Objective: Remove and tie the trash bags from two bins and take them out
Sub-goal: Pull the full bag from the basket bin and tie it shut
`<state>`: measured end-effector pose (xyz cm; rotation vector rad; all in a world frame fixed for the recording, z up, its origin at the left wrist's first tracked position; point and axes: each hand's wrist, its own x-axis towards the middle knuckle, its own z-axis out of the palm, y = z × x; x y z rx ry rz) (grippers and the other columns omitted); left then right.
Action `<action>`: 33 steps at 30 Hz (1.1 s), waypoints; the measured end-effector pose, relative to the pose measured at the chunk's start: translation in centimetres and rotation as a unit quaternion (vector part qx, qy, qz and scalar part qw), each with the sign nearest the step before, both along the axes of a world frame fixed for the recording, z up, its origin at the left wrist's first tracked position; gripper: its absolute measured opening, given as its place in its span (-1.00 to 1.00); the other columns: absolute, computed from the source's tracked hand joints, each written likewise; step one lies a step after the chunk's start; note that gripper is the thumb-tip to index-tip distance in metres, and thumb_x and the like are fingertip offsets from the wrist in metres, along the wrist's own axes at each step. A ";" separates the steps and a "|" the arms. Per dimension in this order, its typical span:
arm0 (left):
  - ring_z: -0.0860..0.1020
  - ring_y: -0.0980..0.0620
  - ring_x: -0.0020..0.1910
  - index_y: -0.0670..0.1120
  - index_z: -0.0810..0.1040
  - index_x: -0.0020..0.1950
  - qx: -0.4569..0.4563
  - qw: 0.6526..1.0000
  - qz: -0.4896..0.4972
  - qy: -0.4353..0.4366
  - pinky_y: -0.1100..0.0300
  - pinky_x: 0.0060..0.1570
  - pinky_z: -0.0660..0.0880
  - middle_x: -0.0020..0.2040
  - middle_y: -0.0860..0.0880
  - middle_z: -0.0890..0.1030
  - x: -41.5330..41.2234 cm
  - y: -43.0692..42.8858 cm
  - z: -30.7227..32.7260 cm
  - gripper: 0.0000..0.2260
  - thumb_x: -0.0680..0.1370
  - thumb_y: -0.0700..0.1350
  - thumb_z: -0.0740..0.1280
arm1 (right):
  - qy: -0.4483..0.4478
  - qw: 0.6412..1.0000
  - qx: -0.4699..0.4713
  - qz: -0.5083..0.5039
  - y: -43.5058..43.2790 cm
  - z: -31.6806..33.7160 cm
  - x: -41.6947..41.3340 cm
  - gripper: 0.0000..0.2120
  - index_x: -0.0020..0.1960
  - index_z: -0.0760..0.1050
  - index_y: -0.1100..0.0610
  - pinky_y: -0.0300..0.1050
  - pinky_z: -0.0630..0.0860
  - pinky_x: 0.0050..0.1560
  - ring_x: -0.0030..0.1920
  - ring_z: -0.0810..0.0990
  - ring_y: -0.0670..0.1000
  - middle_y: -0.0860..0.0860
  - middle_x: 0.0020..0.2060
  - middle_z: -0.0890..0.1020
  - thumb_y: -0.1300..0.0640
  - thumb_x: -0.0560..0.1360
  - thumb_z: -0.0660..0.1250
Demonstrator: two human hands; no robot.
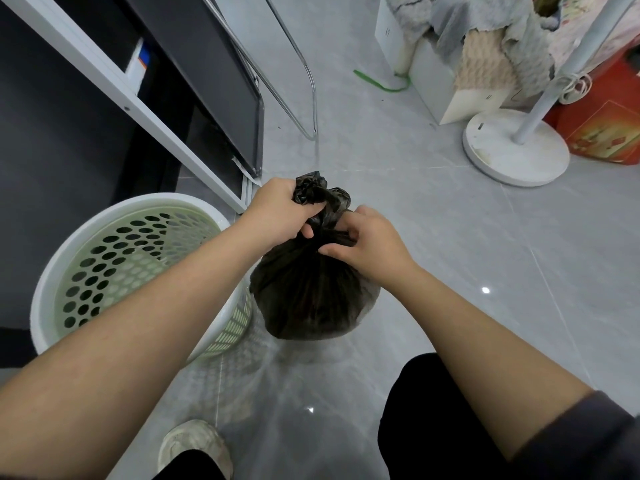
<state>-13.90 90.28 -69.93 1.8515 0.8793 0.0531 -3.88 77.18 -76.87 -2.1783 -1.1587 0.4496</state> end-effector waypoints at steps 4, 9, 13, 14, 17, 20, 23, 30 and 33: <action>0.38 0.10 -0.60 0.02 0.53 -0.20 0.001 1.000 0.002 0.004 0.21 -0.42 0.34 -0.41 -0.13 0.59 -0.1 0.0 -0.1 -0.90 0.51 -0.05 0.37 | -0.028 1.000 0.001 0.012 0.2 0.0 -0.3 -0.66 -0.32 0.38 0.02 0.02 0.39 0.08 0.05 0.47 0.04 -0.08 -0.08 0.49 -0.10 0.30 0.52; 0.39 0.09 -0.57 0.01 0.52 -0.21 0.002 1.000 0.008 -0.005 0.23 -0.41 0.36 -0.39 -0.12 0.60 -0.1 0.3 0.4 -0.88 0.52 -0.05 0.36 | 0.034 0.999 -0.021 0.006 0.4 0.2 -0.6 -0.60 -0.12 0.34 0.07 -0.02 0.38 -0.24 -0.30 0.45 0.00 -0.13 -0.36 0.42 -0.07 0.31 0.52; 0.38 0.05 -0.53 0.01 0.52 -0.21 0.003 1.000 0.008 -0.006 0.21 -0.37 0.37 -0.40 -0.11 0.59 -0.1 0.3 0.3 -0.88 0.53 -0.05 0.35 | 0.030 0.998 -0.048 0.013 0.4 0.2 -0.8 -0.57 0.04 0.41 0.05 -0.06 0.41 -0.23 -0.27 0.46 -0.03 -0.17 -0.35 0.42 -0.11 0.32 0.50; 0.38 0.04 -0.51 0.00 0.51 -0.21 0.002 1.000 0.010 -0.007 0.19 -0.35 0.37 -0.41 -0.11 0.59 -0.2 0.4 0.2 -0.88 0.53 -0.05 0.35 | 0.009 0.998 -0.054 0.016 0.5 0.3 -0.8 -0.63 -0.04 0.44 0.04 -0.04 0.45 -0.20 -0.23 0.48 0.01 -0.14 -0.33 0.43 -0.13 0.33 0.49; 0.39 0.02 -0.48 -0.03 0.52 -0.18 -0.001 1.000 0.012 -0.003 0.16 -0.31 0.39 -0.41 -0.10 0.59 -0.2 0.5 0.1 -0.89 0.53 -0.06 0.35 | -0.039 0.999 -0.029 0.014 0.5 0.0 -0.7 -0.70 -0.25 0.48 0.06 -0.02 0.41 -0.01 -0.03 0.42 0.01 -0.08 -0.14 0.44 -0.12 0.31 0.50; 0.40 0.04 -0.51 -0.05 0.54 -0.16 -0.001 1.000 0.014 -0.005 0.17 -0.32 0.39 -0.40 -0.09 0.60 -0.1 0.4 0.1 -0.90 0.53 -0.07 0.35 | -0.031 0.999 -0.008 0.013 0.5 -0.2 -0.5 -0.72 -0.30 0.48 0.09 -0.03 0.37 0.13 0.17 0.41 0.03 -0.02 0.10 0.49 -0.05 0.31 0.53; 0.40 0.06 -0.55 -0.06 0.55 -0.14 -0.003 1.000 0.015 -0.004 0.18 -0.35 0.39 -0.39 -0.11 0.61 0.0 0.5 -0.1 -0.91 0.53 -0.07 0.35 | -0.017 1.000 -0.021 0.005 0.8 0.4 -0.6 -0.65 -0.21 0.37 0.09 -0.08 0.38 -0.12 -0.06 0.52 0.07 -0.06 -0.19 0.50 -0.04 0.32 0.52; 0.45 -0.04 -0.44 -0.09 0.57 -0.14 -0.017 1.000 0.018 0.007 0.13 -0.26 0.40 -0.35 -0.15 0.64 0.0 0.3 -1.1 -0.88 0.51 -0.05 0.36 | 0.003 0.997 -0.075 0.013 0.8 0.2 -0.9 -0.48 0.18 0.47 0.03 0.05 0.47 0.04 -0.01 0.55 0.09 -0.14 -0.26 0.41 -0.15 0.32 0.48; 0.54 -0.04 -0.39 -0.11 0.58 -0.12 -0.025 0.999 0.020 -0.003 0.16 -0.34 0.41 -0.27 -0.17 0.66 0.1 0.4 -1.0 -0.90 0.51 -0.09 0.36 | -0.005 0.999 -0.045 0.001 0.7 -0.3 -0.8 -0.63 -0.04 0.55 0.06 0.07 0.42 0.13 0.12 0.44 0.09 -0.03 -0.05 0.43 -0.14 0.29 0.50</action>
